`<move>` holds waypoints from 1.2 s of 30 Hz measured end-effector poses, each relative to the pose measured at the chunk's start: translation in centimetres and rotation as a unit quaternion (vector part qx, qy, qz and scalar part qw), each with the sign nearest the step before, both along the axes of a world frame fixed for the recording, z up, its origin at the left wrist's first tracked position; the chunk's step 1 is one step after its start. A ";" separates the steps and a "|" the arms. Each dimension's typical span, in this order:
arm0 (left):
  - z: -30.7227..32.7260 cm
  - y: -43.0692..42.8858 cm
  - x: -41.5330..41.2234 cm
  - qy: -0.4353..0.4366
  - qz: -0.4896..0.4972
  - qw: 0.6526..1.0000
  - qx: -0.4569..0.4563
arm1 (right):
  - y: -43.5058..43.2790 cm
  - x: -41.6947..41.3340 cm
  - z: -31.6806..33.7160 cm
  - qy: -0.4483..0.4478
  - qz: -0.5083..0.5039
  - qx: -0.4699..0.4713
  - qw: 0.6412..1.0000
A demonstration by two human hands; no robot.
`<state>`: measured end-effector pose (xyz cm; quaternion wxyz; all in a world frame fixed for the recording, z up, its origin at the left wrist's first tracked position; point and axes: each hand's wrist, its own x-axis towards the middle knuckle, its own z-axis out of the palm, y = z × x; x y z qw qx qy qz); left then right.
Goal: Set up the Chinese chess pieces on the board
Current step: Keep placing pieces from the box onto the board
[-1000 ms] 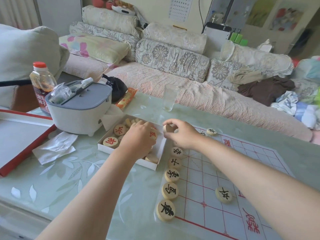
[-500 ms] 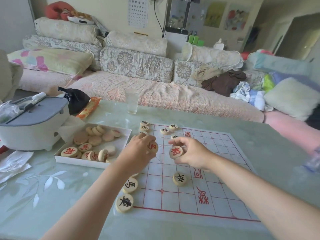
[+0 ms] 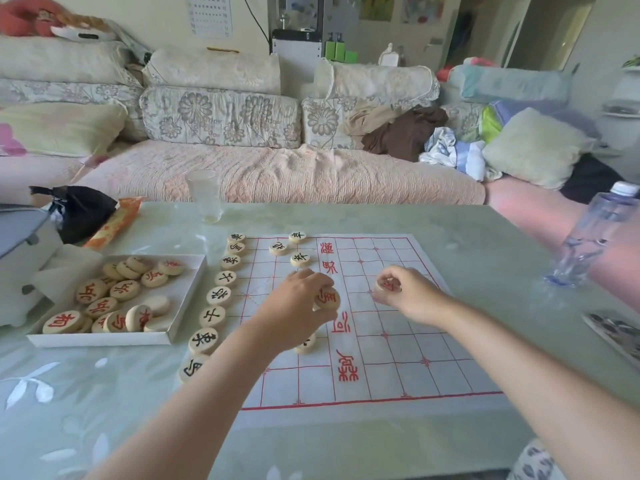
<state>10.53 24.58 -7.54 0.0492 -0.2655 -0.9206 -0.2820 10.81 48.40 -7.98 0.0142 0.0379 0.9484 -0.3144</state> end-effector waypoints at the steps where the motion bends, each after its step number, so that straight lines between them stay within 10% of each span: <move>1: -0.1 0.9 0.1 -0.003 -0.007 1.000 0.000 | 0.7 0.0 -0.2 -0.002 -0.002 0.010 1.000; 36: -3.7 8.0 1.3 -0.079 -0.003 0.992 -0.094 | 13.4 6.6 -2.8 -0.010 -0.024 0.119 0.993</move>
